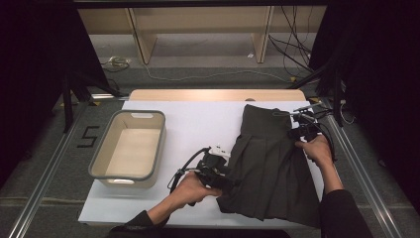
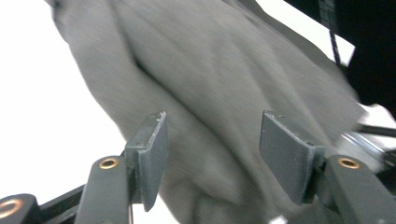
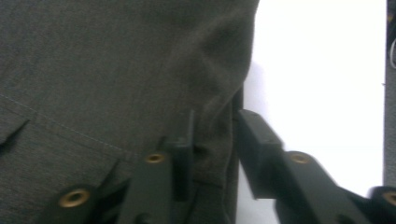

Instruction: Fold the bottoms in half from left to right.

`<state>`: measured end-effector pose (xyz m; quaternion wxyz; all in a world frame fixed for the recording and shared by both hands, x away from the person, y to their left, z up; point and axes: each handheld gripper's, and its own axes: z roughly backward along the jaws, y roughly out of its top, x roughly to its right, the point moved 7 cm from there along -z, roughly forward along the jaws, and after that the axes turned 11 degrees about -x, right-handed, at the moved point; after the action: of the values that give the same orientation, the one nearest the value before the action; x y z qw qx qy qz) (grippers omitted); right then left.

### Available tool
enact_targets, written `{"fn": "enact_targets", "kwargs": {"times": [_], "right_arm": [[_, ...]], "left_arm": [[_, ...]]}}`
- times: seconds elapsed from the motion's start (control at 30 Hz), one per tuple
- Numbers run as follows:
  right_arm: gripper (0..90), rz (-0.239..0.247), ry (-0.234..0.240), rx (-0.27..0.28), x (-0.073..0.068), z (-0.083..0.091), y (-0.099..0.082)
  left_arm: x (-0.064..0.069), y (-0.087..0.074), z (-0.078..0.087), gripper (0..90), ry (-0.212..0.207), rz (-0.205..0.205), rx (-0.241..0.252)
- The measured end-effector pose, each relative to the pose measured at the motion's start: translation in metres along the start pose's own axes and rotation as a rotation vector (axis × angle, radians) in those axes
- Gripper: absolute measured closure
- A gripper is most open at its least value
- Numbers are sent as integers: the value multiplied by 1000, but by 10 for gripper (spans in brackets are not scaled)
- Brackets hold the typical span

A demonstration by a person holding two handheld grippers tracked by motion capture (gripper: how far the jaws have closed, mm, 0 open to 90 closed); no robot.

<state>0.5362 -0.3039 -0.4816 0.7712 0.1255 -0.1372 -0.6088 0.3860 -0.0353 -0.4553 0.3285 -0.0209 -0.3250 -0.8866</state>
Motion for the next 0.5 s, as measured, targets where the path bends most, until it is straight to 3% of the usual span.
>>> {"fn": "enact_targets", "kwargs": {"times": [0.1, 0.2, 0.37, 0.5], "right_arm": [[501, -12, 15, 24, 3, 6, 0], [429, -24, 35, 54, 5, 16, -3], [368, -15, 65, 89, 5, 30, -13], [312, -5, 93, 110, 3, 35, -26]], "left_arm": [[-14, 7, -3, 375, 14, 43, 10], [-26, 10, -12, 320, 33, 76, -11], [-40, 11, -30, 251, 5, 168, -39], [-43, 11, -42, 236, 3, 196, -62]]}}
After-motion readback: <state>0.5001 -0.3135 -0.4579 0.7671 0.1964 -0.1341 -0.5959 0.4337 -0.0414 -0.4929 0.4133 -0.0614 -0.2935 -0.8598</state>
